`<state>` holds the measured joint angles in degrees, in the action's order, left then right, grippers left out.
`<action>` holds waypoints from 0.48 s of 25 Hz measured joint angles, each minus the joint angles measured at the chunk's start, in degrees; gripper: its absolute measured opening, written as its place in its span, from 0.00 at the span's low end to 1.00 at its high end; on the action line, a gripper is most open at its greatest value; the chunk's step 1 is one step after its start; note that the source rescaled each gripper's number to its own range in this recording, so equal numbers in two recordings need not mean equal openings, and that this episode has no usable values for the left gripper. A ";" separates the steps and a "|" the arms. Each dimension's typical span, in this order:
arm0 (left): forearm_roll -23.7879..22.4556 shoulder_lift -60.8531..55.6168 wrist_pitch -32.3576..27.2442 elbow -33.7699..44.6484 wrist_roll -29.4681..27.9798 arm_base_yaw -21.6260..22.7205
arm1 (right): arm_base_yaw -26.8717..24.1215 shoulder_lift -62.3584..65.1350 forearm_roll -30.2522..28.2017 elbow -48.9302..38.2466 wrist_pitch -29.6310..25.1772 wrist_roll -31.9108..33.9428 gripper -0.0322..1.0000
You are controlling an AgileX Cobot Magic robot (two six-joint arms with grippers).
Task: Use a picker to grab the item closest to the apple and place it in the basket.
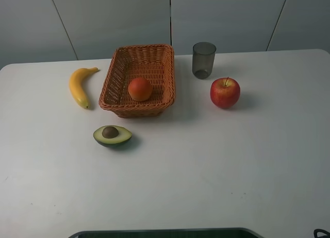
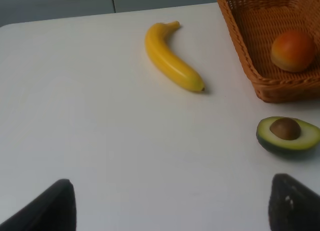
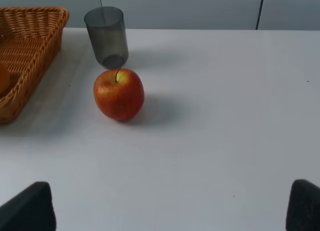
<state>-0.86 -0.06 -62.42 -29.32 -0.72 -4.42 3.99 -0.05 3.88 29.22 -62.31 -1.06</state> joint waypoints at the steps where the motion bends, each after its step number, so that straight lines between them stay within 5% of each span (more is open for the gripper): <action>1: 0.00 0.00 0.00 0.00 0.00 0.00 | 0.00 0.00 0.00 0.00 0.00 0.00 1.00; 12: 0.00 0.00 0.00 0.00 0.00 0.00 | 0.00 0.04 0.00 0.00 0.00 -0.11 1.00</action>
<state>-0.86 -0.06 -62.42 -29.32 -0.72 -4.42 3.99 -0.01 3.88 29.22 -62.31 -1.17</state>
